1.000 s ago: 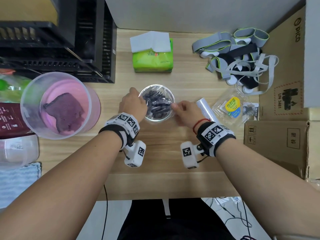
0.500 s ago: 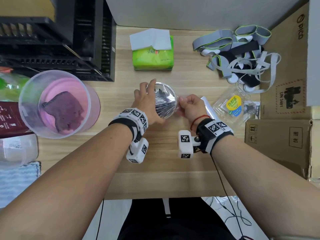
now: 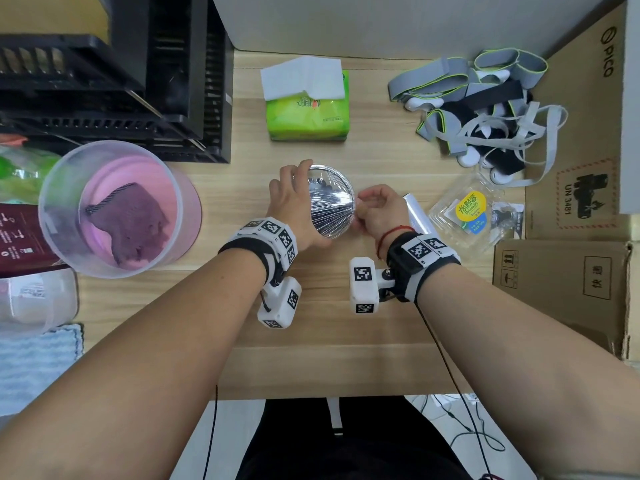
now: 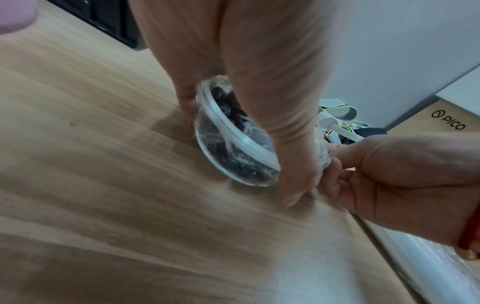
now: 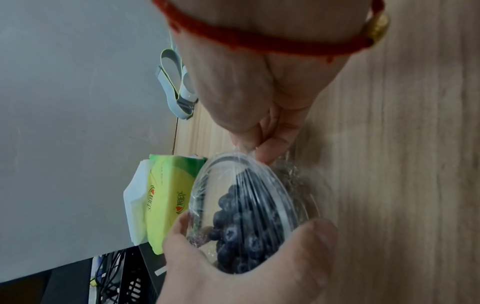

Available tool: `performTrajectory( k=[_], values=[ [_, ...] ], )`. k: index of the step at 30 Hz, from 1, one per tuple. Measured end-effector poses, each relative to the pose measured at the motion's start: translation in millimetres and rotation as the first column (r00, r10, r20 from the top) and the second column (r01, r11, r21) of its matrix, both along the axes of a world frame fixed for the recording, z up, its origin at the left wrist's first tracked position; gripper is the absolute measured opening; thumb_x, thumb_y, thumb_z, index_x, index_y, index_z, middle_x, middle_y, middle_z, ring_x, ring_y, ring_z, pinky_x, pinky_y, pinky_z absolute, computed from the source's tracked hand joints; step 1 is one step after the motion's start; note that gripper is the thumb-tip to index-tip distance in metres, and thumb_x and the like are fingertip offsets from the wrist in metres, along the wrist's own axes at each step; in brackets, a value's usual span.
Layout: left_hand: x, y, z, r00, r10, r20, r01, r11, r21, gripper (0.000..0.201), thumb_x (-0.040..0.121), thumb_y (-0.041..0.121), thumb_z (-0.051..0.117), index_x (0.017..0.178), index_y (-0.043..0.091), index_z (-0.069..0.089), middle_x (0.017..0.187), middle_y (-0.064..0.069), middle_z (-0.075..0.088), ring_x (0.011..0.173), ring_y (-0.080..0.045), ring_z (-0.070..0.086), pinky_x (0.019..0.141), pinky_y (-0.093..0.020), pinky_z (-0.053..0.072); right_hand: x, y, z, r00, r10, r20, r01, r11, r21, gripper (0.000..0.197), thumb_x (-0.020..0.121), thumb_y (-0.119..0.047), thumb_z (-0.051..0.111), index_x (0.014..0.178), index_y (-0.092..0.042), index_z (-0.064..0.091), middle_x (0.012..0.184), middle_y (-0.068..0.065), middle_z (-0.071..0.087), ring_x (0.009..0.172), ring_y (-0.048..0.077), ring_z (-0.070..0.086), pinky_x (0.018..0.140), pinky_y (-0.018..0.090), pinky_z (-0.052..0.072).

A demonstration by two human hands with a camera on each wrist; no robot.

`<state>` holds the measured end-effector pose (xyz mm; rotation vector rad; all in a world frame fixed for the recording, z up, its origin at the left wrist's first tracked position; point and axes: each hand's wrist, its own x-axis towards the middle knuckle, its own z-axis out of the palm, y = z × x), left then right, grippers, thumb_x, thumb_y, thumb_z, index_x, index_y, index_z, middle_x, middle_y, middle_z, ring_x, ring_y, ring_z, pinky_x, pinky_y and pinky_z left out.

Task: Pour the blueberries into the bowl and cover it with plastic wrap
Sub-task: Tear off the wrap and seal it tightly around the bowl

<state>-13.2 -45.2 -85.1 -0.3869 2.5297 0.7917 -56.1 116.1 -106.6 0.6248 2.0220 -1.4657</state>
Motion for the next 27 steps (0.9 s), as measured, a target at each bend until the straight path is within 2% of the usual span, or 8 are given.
performTrajectory(
  k=[5, 8, 13, 17, 19, 22, 25, 27],
  values=[
    [0, 1, 0, 1.000, 0.017, 0.004, -0.017, 1.000, 0.004, 0.141, 0.044, 0.038, 0.096, 0.154, 0.020, 0.010, 0.144, -0.009, 0.023, 0.128, -0.030, 0.031, 0.107, -0.037, 0.033, 3, 0, -3, 0.998, 0.060, -0.023, -0.060, 0.998, 0.016, 0.007, 0.091, -0.014, 0.069, 0.085, -0.016, 0.072, 0.084, 0.006, 0.074, 0.070, 0.016, 0.066, 0.074, 0.035, 0.060],
    [-1, 2, 0, 1.000, 0.027, 0.010, -0.027, 1.000, -0.014, 0.142, 0.043, 0.039, 0.095, 0.154, 0.020, 0.009, 0.144, -0.009, 0.023, 0.128, -0.030, 0.031, 0.109, -0.037, 0.033, 10, 1, -1, 0.994, 0.100, -0.037, -0.097, 0.993, 0.060, 0.022, 0.097, -0.020, 0.060, 0.078, -0.014, 0.067, 0.070, 0.001, 0.068, 0.059, 0.008, 0.063, 0.065, 0.028, 0.055],
    [-1, 3, 0, 0.999, 0.030, 0.024, -0.030, 0.999, -0.024, 0.142, 0.042, 0.038, 0.095, 0.153, 0.022, 0.008, 0.144, -0.009, 0.022, 0.129, -0.030, 0.030, 0.109, -0.038, 0.034, 24, -1, -4, 0.985, 0.154, -0.072, -0.154, 0.988, 0.009, 0.041, 0.103, -0.033, 0.043, 0.090, -0.001, 0.066, 0.084, 0.019, 0.073, 0.078, 0.037, 0.073, 0.074, 0.048, 0.061],
    [-1, 3, 0, 0.999, 0.023, 0.028, -0.022, 0.999, -0.033, 0.142, 0.042, 0.038, 0.095, 0.153, 0.021, 0.008, 0.143, -0.009, 0.023, 0.128, -0.030, 0.030, 0.108, -0.038, 0.035, 23, 3, 2, 0.946, 0.303, -0.111, -0.297, 0.952, 0.073, 0.045, 0.103, -0.039, 0.044, 0.085, -0.004, 0.065, 0.073, 0.008, 0.071, 0.068, 0.025, 0.071, 0.068, 0.040, 0.060],
    [-1, 3, 0, 0.999, 0.022, 0.031, -0.021, 0.999, -0.034, 0.141, 0.042, 0.038, 0.095, 0.152, 0.022, 0.008, 0.143, -0.009, 0.022, 0.128, -0.030, 0.030, 0.107, -0.038, 0.035, 22, 3, 6, 0.932, 0.354, -0.079, -0.350, 0.934, 0.067, 0.048, 0.103, -0.039, 0.043, 0.073, -0.006, 0.061, 0.066, 0.008, 0.067, 0.060, 0.023, 0.067, 0.063, 0.038, 0.059],
    [-1, 2, -1, 0.999, 0.023, 0.028, -0.022, 0.999, -0.033, 0.141, 0.042, 0.038, 0.094, 0.152, 0.022, 0.008, 0.144, -0.009, 0.022, 0.128, -0.030, 0.030, 0.108, -0.039, 0.036, 19, 5, 10, 0.917, 0.399, -0.019, -0.395, 0.913, 0.101, 0.058, 0.103, -0.044, 0.040, 0.056, -0.012, 0.053, 0.055, 0.003, 0.061, 0.045, 0.008, 0.059, 0.056, 0.024, 0.049],
    [0, 2, -1, 1.000, 0.026, 0.008, -0.025, 0.999, -0.025, 0.141, 0.042, 0.038, 0.094, 0.153, 0.020, 0.009, 0.143, -0.010, 0.023, 0.126, -0.031, 0.031, 0.108, -0.038, 0.033, 11, 8, 11, 0.908, 0.414, -0.064, -0.399, 0.901, 0.172, 0.043, 0.100, -0.040, 0.051, 0.064, -0.017, 0.051, 0.055, -0.006, 0.056, 0.049, 0.007, 0.054, 0.061, 0.027, 0.044],
    [1, 3, -2, 1.000, 0.029, -0.001, -0.029, 0.999, -0.021, 0.141, 0.043, 0.039, 0.094, 0.154, 0.019, 0.009, 0.144, -0.011, 0.023, 0.126, -0.032, 0.032, 0.109, -0.038, 0.033, 5, 6, 9, 0.924, 0.360, -0.129, -0.342, 0.929, 0.143, 0.018, 0.093, -0.035, 0.063, 0.084, -0.023, 0.053, 0.070, -0.005, 0.061, 0.062, 0.014, 0.061, 0.067, 0.038, 0.054]
  ],
)
